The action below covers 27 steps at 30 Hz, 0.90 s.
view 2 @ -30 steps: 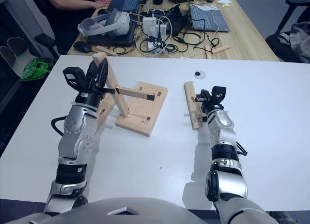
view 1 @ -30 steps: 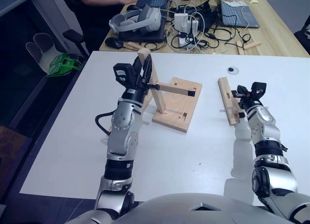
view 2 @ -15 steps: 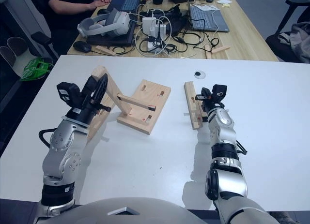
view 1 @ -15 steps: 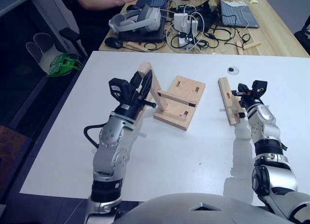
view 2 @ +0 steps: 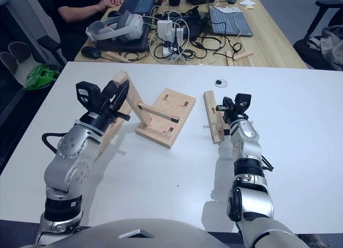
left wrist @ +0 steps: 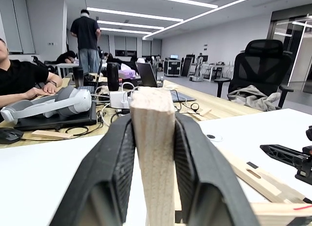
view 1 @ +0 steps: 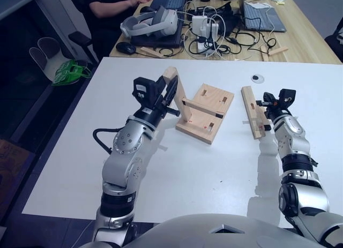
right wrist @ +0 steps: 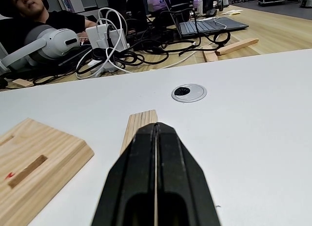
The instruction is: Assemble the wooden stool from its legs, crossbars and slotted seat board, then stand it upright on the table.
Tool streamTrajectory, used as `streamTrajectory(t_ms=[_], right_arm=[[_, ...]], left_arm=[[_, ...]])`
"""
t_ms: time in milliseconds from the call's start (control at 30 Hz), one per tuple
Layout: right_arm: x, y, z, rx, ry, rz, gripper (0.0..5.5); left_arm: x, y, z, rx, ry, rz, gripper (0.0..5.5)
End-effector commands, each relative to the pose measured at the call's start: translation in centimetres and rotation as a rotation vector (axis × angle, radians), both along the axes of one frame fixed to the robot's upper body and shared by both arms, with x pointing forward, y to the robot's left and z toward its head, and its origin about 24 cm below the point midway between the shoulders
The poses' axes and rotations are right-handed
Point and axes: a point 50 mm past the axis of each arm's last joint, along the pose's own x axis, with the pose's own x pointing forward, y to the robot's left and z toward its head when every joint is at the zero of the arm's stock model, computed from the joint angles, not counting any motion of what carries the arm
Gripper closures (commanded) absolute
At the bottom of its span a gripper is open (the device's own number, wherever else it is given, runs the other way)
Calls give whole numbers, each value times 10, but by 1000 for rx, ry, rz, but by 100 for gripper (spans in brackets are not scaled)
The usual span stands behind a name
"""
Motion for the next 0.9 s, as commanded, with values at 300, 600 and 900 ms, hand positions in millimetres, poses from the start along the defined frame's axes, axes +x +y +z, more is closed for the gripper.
streamTrajectory(t_ms=[300, 600, 900], right_arm=[[-1, 1, 2, -1, -10, -3, 550], [-3, 2, -1, 0, -2, 4, 550], [-9, 2, -1, 13, -16, -23, 550]], left_arm=[[3, -3, 10, -30, 46, -54, 403], [4, 1, 53, -117, -177, 7, 269], [41, 124, 67, 177, -229, 505, 202]])
